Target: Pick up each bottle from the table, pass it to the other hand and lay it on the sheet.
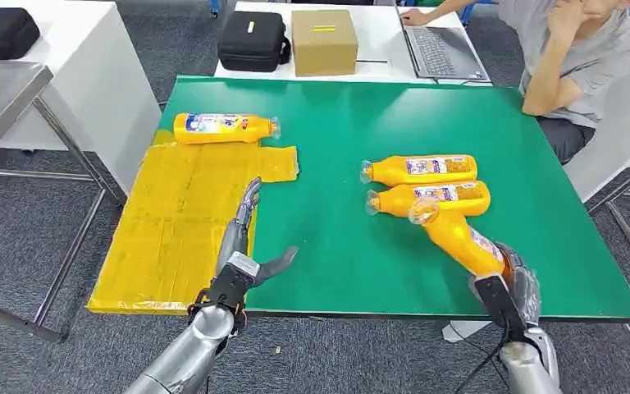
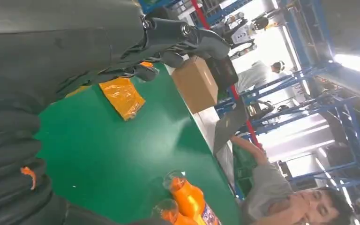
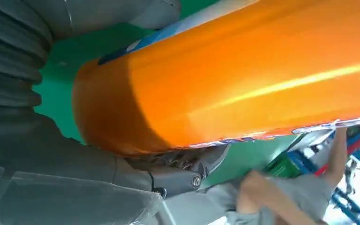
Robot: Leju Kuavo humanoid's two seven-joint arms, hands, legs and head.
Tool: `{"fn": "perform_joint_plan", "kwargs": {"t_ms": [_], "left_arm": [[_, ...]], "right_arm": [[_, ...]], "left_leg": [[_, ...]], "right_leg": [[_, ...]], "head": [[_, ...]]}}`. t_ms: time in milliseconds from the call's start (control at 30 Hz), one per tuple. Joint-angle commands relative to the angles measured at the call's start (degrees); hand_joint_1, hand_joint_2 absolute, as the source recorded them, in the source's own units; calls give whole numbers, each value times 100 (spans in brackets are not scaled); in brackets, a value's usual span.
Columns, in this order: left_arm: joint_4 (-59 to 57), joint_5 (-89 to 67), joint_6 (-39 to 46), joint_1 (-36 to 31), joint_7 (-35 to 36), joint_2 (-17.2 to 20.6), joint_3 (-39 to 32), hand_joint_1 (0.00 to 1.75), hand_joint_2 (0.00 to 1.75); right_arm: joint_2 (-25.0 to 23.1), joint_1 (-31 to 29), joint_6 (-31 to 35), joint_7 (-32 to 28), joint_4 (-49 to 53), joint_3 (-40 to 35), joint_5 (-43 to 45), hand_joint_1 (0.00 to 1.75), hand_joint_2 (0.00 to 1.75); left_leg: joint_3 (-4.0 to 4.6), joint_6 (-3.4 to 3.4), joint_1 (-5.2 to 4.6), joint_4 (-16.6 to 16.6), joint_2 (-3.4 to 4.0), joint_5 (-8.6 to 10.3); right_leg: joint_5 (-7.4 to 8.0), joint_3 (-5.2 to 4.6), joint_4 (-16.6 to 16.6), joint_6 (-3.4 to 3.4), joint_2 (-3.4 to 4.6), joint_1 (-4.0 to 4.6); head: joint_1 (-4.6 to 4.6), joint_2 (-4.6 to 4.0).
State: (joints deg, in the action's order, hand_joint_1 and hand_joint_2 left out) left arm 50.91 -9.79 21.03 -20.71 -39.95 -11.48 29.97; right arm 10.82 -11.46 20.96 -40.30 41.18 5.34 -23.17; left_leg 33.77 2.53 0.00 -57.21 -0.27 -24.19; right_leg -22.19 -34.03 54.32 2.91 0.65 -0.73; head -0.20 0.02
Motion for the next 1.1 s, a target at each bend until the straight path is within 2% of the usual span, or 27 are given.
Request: {"fn": "perform_joint_plan", "kwargs": {"t_ms": [33,167,467,567,700,833,900,1100], "left_arm": [[-706,157,-16,-347,-5,-18,15,0,175],[-931,464,-197,-357,59,-119,-72,0,175],[-1032,647,-305,-366,110,-193,-116,0,175],[-1116,967,-710,-329,240,-331,-24,0,175],[-1082,1167,-790,-306,346,-346,239,0,175],[-998,1268,-788,-282,405,-335,426,0,175],[-932,1276,-841,-252,475,-342,517,0,175],[-1128,1239,-1011,-243,644,-420,785,0,175]], "right_arm": [[-227,457,337,30,586,-458,561,175,175],[-309,620,621,30,1120,-653,975,175,175],[-330,669,750,30,1298,-768,1110,175,175],[-471,628,1105,30,1549,-1117,1243,175,175],[-696,376,1766,30,1627,-1599,1280,175,175],[-963,128,1904,30,1572,-1681,929,175,175],[-1150,58,1904,30,1580,-1469,675,175,175],[-1422,236,1904,30,2042,-1342,317,175,175]], "left_leg": [[-12,-11,3,4,-1,-6],[4,-12,3,1,-4,-5],[25,-13,1,-1,2,-10],[38,-11,0,0,6,-7],[51,-10,0,0,19,-6],[54,-10,0,0,23,-6],[56,-11,1,0,20,-5],[51,-14,-2,0,12,-5]], "right_leg": [[-8,12,-3,-10,-8,4],[-7,-2,-1,-11,-9,3],[-10,-22,5,-11,-4,1],[-8,-36,4,-9,0,0],[-2,-51,4,-8,15,-1],[-2,-54,8,-8,19,-2],[-1,-57,9,-8,15,-1],[-8,-57,19,-10,5,-3]], "head": [[0,0],[2,0],[0,0],[2,-2],[0,0],[0,0],[0,0],[0,0]]}}
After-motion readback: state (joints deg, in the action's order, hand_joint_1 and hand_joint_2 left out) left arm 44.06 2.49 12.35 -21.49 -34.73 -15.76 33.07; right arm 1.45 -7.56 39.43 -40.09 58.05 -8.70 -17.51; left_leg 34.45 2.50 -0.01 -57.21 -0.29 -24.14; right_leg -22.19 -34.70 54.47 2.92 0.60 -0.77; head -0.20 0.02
